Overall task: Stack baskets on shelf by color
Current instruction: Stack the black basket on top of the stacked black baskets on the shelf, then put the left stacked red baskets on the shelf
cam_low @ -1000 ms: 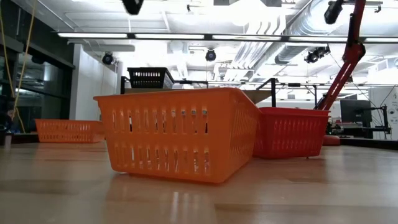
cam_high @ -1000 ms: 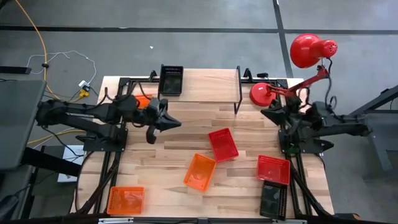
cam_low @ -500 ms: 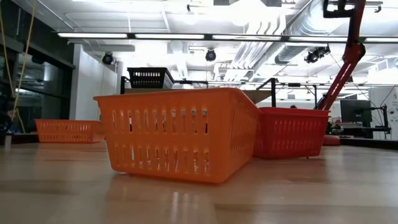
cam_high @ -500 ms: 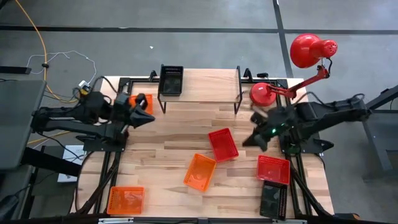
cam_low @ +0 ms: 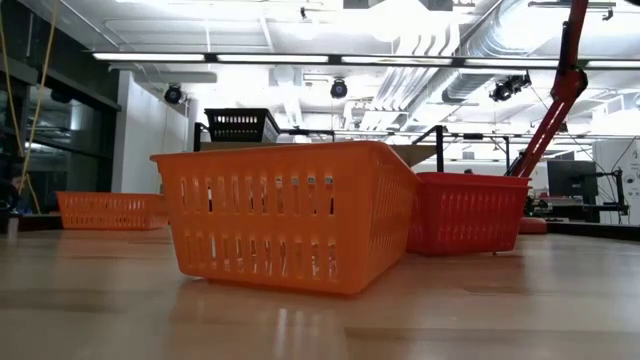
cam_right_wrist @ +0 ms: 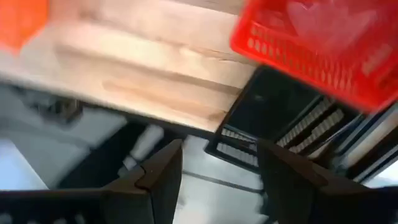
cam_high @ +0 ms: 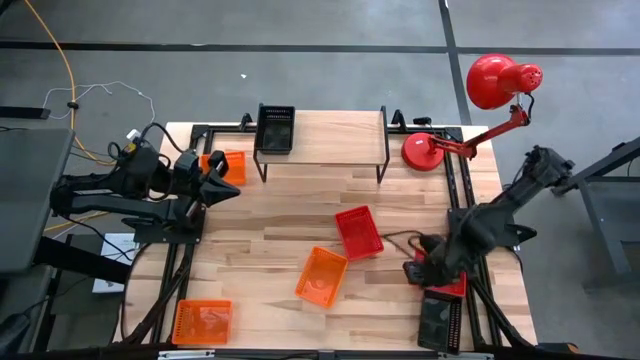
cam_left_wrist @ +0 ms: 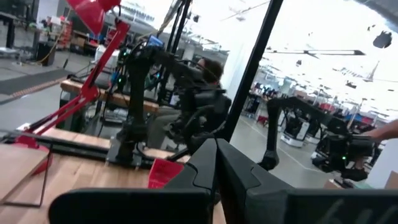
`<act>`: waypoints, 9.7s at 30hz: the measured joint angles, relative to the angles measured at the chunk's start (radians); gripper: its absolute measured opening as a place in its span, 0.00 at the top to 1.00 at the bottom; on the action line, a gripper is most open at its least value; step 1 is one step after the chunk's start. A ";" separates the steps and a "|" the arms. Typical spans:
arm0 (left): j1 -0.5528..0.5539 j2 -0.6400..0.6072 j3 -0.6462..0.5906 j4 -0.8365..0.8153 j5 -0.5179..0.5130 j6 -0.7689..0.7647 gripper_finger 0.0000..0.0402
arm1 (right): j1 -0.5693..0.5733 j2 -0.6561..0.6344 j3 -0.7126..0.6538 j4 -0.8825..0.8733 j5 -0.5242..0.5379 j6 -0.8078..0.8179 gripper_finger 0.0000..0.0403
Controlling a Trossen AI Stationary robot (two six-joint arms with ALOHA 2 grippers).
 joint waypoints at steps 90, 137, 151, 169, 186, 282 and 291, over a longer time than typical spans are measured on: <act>0.008 0.232 0.038 0.122 -0.197 -0.318 0.76 | -0.603 0.713 1.199 -0.394 0.286 -3.072 1.00; 0.037 0.923 0.115 -0.112 -0.063 -0.859 0.47 | -0.496 0.713 0.644 -0.067 0.437 -3.204 1.00; 0.038 0.924 0.115 -0.118 -0.079 -0.804 0.97 | -0.494 0.713 0.644 -0.036 0.458 -3.192 1.00; 0.075 0.901 0.114 -0.148 -0.062 -0.736 1.00 | -0.493 0.714 0.892 -0.169 0.505 -2.967 0.44; 0.078 0.394 0.249 -0.373 -0.194 -0.624 1.00 | -0.625 0.687 1.159 -0.589 0.385 -2.416 0.40; 0.513 0.667 0.647 -0.699 -0.223 0.006 0.81 | -0.456 -0.095 0.271 -0.114 0.760 -1.625 0.40; 0.241 0.667 0.546 -0.537 -0.090 0.187 0.99 | -0.457 -0.095 0.271 -0.096 0.754 -1.559 0.40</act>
